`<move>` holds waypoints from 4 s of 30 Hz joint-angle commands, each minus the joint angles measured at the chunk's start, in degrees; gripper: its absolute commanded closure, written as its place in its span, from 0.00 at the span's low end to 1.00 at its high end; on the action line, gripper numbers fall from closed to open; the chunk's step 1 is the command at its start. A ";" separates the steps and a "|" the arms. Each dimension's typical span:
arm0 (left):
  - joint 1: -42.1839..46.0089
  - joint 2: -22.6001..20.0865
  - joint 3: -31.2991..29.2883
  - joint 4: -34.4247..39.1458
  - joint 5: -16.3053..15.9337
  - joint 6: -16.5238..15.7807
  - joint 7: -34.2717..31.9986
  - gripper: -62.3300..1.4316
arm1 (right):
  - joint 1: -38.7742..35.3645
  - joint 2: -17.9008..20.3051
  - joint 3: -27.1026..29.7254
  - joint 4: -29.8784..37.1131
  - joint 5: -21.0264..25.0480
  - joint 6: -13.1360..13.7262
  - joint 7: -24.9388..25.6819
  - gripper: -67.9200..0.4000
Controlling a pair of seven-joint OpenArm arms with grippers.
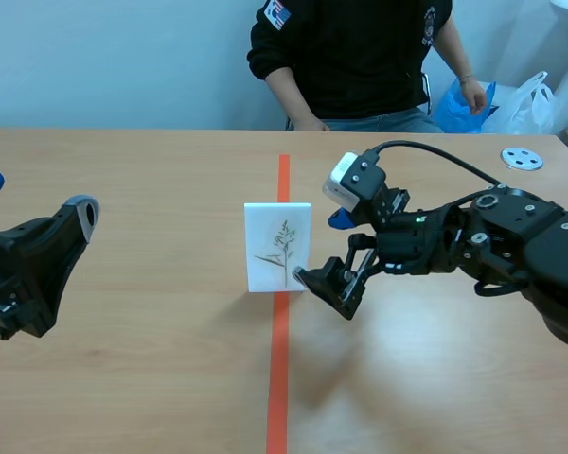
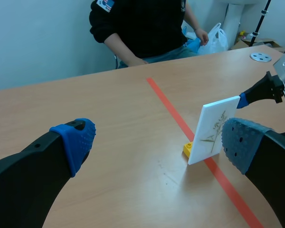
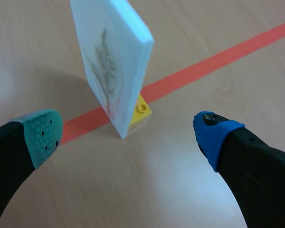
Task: Sort the leaf by its shape. The table is split by an orange tape line. A compound leaf with several leaflets goes to the left side, a simple leaf with one blade goes to the right side. Return to the home posture when a red brick is placed on the table.
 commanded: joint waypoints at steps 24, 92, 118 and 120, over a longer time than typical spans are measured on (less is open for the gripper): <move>0.13 0.15 -0.28 0.52 -0.50 0.00 -0.35 0.08 | 3.65 -4.57 -3.69 -2.99 0.26 -4.09 2.93 0.50; 0.13 -1.01 -0.37 0.52 -0.52 -0.11 0.04 0.08 | -20.96 6.32 54.53 -2.01 13.70 -13.25 -0.85 0.93; 0.17 -1.01 -0.37 0.52 -0.52 -0.11 1.11 0.08 | -22.62 5.16 57.00 -0.52 14.93 -14.25 -1.99 0.52; 0.28 -1.01 -0.37 0.52 -0.52 -0.11 1.11 0.08 | -23.71 5.33 59.01 1.79 14.97 -14.25 -3.56 0.50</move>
